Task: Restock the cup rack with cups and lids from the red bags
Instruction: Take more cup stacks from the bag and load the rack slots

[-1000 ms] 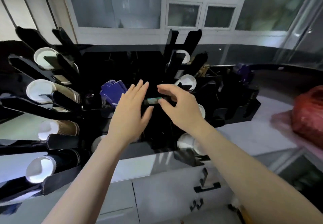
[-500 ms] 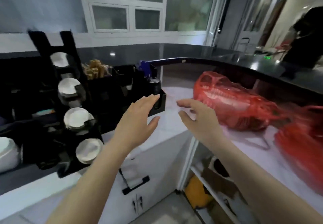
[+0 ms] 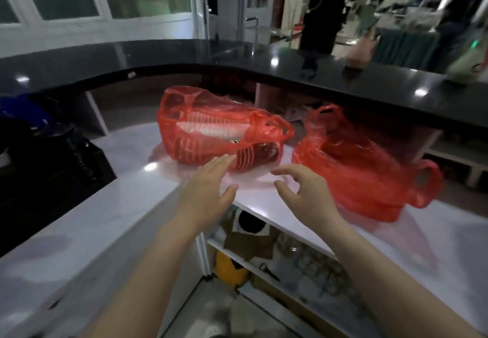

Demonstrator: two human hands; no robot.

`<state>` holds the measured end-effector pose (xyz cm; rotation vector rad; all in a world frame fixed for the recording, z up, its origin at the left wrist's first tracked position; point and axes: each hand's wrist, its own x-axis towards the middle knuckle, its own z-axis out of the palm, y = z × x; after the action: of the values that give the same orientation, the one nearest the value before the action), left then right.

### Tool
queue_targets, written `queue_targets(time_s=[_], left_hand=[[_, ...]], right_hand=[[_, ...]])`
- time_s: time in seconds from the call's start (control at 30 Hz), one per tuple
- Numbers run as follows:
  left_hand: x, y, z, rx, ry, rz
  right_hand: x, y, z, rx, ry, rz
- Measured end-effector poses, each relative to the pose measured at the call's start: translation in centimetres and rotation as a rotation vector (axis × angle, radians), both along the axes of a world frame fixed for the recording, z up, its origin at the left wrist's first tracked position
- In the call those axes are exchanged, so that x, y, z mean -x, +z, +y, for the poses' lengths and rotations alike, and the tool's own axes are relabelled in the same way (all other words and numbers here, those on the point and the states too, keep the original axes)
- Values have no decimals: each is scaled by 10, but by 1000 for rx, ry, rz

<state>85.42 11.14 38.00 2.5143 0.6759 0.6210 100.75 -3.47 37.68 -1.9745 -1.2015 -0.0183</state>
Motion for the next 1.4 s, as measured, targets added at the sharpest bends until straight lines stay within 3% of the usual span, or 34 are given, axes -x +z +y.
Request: queue_targets(time_s=[0.3, 0.47, 0.63, 0.93, 1.03, 1.17, 1.4], left_hand=[[-105, -28, 56, 65, -99, -18], [-144, -33, 109, 69, -37, -215], [-161, -32, 170, 92, 106, -289], [-149, -55, 238, -63, 224, 10], [-141, -68, 250, -1, 206, 185], [-132, -90, 256, 38, 209, 452], [-118, -95, 268, 34, 344, 553]], right_hand=[[-104, -20, 17, 146, -171, -40], [-149, -26, 62, 211, -169, -74], [-170, -31, 114, 109, -148, -112], [-168, -12, 216, 22, 74, -309], [-163, -20, 246, 254, 252, -280], [-169, -34, 261, 644, 409, -387], [-197, -42, 243, 770, 421, -465]])
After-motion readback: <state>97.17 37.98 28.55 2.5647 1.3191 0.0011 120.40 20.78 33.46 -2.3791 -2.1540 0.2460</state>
